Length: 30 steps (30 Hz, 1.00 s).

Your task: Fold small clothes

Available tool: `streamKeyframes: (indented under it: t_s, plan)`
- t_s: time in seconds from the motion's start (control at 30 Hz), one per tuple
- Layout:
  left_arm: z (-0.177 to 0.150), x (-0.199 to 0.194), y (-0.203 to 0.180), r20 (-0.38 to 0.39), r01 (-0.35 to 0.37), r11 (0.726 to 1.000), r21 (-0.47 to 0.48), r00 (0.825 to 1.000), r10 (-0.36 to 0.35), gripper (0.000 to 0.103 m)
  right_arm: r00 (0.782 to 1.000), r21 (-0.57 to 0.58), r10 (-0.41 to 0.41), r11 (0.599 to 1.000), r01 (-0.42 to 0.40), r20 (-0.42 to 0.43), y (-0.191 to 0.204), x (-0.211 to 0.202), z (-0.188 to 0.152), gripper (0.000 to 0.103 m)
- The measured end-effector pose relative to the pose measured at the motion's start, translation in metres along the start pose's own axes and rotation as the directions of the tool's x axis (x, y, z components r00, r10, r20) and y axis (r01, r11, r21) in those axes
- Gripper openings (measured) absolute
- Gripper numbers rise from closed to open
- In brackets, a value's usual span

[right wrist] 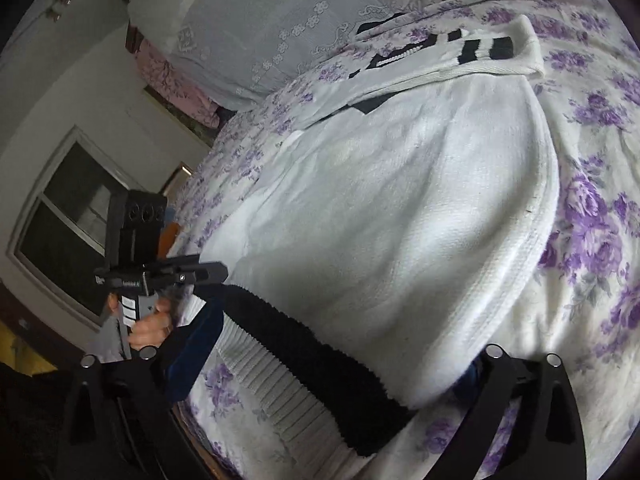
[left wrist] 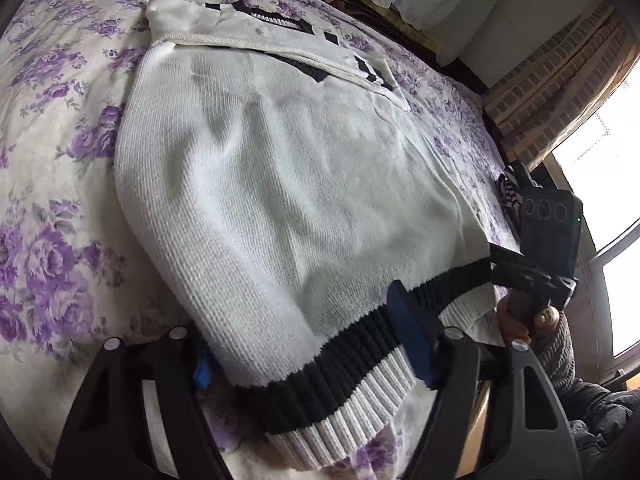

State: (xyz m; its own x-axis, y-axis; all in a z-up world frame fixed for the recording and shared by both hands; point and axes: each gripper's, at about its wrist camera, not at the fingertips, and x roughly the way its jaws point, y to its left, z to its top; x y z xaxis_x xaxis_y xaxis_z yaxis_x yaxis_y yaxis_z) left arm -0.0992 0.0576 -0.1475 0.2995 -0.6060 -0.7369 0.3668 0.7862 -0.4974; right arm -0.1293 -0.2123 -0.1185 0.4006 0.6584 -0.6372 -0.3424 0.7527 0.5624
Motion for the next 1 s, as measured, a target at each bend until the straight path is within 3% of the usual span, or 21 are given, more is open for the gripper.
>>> streamKeyframes:
  t_s: [0.33,0.37,0.43,0.47,0.5,0.7,0.77,0.8,0.87,1.0]
  plan:
    - [-0.004,-0.008,0.002,0.027,-0.044,0.999,0.014,0.999,0.044,0.031,1.0,-0.006,-0.005,1.0,0.005,0.003,0.0,-0.006,-0.005,0.096]
    - [-0.004,-0.007,0.0,0.03,-0.05,0.999,0.019,0.998,0.05,0.027,1.0,0.0,-0.012,1.0,0.012,0.01,-0.001,-0.006,-0.005,0.09]
    - [-0.005,-0.008,0.0,0.035,-0.05,0.999,0.02,0.998,0.05,0.026,0.997,0.028,-0.06,0.998,0.058,0.046,-0.003,-0.011,-0.006,0.065]
    - [-0.005,-0.009,0.001,0.034,-0.048,0.999,0.018,0.998,0.047,0.026,0.995,0.049,-0.077,0.996,0.074,0.066,-0.007,-0.014,-0.007,0.045]
    - [-0.005,-0.008,0.001,0.027,-0.046,0.999,0.014,0.999,0.046,0.026,0.992,0.073,-0.09,0.994,0.084,0.085,-0.011,-0.018,-0.008,0.032]
    - [-0.006,-0.002,0.004,0.004,-0.016,1.0,-0.012,1.0,0.016,0.044,0.995,0.115,-0.085,0.99,0.079,0.049,-0.019,-0.01,-0.008,0.03]
    - [-0.008,-0.004,-0.001,0.016,-0.038,0.999,0.006,0.999,0.038,0.04,0.997,0.131,-0.067,0.99,0.061,0.041,-0.022,-0.008,-0.008,0.03]
    - [-0.008,-0.006,-0.003,0.029,-0.055,0.998,0.016,0.998,0.055,0.029,0.997,0.142,-0.06,0.988,0.053,0.045,-0.023,-0.009,-0.008,0.027]
    - [-0.007,-0.012,-0.005,0.062,-0.077,0.997,0.025,0.995,0.075,0.017,0.995,0.144,-0.071,0.988,0.061,0.066,-0.022,-0.012,-0.008,0.024]
    - [0.0,-0.029,-0.004,0.132,-0.064,0.998,0.024,0.989,0.06,0.012,0.988,0.093,-0.08,0.993,0.068,0.135,-0.01,-0.025,-0.002,0.018]
